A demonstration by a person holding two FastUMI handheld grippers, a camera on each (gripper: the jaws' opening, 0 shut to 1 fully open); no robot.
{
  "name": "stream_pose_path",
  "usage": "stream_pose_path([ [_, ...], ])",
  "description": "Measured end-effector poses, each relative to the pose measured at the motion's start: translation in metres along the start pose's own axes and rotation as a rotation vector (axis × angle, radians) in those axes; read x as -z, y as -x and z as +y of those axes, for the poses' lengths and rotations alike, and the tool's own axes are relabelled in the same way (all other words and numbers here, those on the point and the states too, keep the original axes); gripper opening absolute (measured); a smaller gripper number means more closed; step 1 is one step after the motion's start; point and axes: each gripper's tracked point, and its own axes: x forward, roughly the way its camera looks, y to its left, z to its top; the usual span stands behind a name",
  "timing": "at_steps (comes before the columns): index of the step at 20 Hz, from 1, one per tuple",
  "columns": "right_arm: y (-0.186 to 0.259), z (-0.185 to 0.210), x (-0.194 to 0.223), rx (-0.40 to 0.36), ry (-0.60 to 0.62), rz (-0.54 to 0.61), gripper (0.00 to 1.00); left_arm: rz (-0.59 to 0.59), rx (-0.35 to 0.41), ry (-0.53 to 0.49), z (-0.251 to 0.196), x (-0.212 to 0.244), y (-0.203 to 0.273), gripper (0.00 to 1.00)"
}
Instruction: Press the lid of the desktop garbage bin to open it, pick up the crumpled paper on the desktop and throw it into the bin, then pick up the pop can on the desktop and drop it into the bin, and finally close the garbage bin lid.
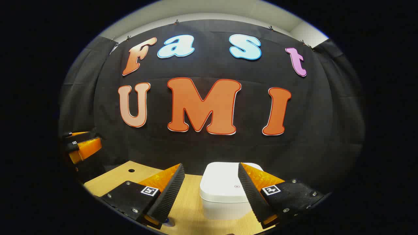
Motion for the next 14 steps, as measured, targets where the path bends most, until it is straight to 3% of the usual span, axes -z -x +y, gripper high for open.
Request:
stream_pose_path([
  [14, -0.004, 0.010, 0.015, 0.011, -0.003, 0.042, 0.99, 0.021, 0.017, -0.013, 0.002, 0.011, -0.001, 0.99],
])
